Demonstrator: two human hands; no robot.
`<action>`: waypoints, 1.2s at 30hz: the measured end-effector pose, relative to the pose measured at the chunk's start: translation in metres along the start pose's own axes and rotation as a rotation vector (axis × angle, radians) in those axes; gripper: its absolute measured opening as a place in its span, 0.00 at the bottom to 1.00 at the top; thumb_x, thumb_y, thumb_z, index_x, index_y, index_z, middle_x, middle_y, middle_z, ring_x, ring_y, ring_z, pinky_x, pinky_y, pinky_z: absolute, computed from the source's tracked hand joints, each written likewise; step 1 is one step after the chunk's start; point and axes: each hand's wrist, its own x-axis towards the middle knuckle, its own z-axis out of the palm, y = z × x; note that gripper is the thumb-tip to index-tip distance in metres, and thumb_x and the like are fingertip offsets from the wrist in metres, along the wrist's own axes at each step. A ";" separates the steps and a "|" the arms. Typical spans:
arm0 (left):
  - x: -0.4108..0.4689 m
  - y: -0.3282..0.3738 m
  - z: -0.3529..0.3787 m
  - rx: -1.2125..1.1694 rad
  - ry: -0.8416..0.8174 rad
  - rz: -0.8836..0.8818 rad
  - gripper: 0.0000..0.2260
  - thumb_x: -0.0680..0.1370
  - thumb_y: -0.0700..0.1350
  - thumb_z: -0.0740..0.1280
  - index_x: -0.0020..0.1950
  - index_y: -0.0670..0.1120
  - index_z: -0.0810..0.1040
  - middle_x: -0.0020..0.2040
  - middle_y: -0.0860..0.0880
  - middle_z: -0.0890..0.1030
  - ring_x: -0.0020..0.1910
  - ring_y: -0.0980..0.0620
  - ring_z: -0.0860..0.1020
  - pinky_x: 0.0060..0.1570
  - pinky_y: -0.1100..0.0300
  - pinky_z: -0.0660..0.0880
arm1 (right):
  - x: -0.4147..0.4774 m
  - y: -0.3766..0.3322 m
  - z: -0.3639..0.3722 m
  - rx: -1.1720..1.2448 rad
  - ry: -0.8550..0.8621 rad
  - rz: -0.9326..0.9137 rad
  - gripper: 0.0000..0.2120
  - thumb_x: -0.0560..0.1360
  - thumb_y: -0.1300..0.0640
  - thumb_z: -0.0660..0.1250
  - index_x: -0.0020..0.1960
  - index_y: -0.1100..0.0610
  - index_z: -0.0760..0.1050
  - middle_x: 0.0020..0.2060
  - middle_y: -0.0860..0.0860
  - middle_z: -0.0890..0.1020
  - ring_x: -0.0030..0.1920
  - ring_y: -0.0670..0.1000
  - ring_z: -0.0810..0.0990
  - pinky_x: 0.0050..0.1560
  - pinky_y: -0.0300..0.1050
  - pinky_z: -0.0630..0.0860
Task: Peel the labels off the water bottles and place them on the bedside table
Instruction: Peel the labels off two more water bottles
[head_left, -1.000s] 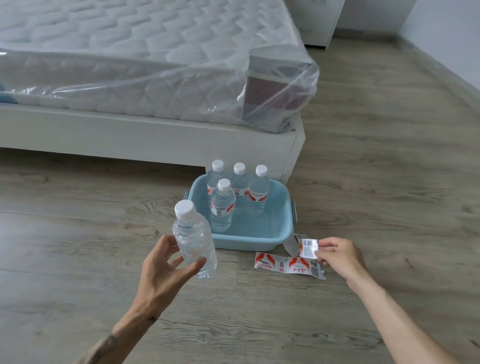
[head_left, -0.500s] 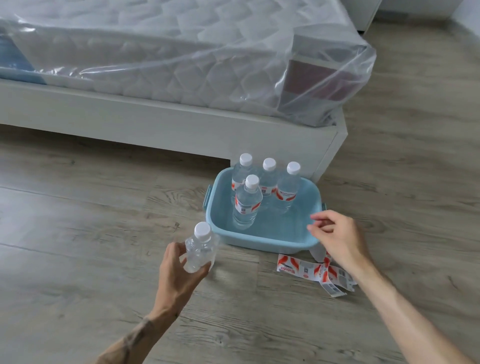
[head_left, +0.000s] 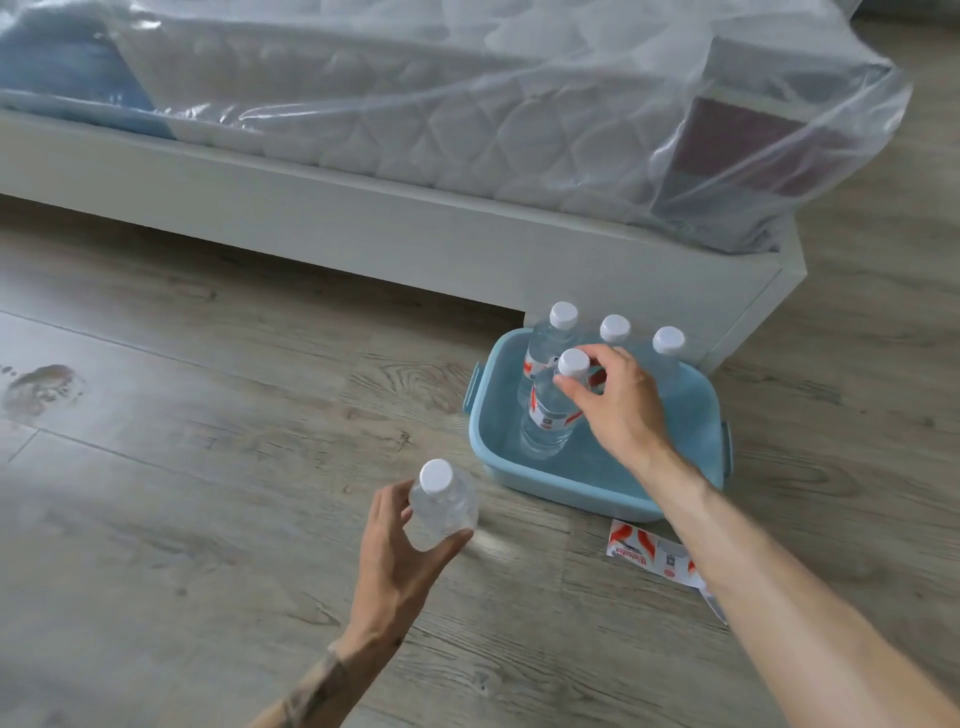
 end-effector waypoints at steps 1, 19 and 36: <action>0.001 0.007 -0.003 0.009 0.013 0.031 0.29 0.65 0.62 0.82 0.62 0.67 0.73 0.61 0.62 0.78 0.64 0.58 0.79 0.61 0.64 0.75 | -0.002 0.001 0.000 -0.003 0.016 -0.006 0.13 0.77 0.55 0.77 0.60 0.56 0.83 0.51 0.52 0.81 0.51 0.55 0.81 0.49 0.42 0.70; -0.001 0.200 0.038 0.039 -0.017 0.356 0.35 0.68 0.60 0.78 0.71 0.49 0.75 0.66 0.56 0.77 0.61 0.63 0.74 0.61 0.80 0.66 | -0.095 -0.109 -0.138 0.165 0.308 -0.264 0.17 0.69 0.44 0.82 0.52 0.52 0.85 0.46 0.46 0.85 0.46 0.44 0.85 0.48 0.40 0.83; -0.014 0.213 0.040 -0.220 -0.068 0.286 0.26 0.69 0.49 0.84 0.65 0.46 0.83 0.59 0.53 0.88 0.60 0.58 0.86 0.63 0.63 0.80 | -0.116 -0.125 -0.159 0.157 0.291 -0.240 0.21 0.65 0.35 0.81 0.47 0.48 0.83 0.44 0.42 0.86 0.48 0.41 0.84 0.49 0.28 0.75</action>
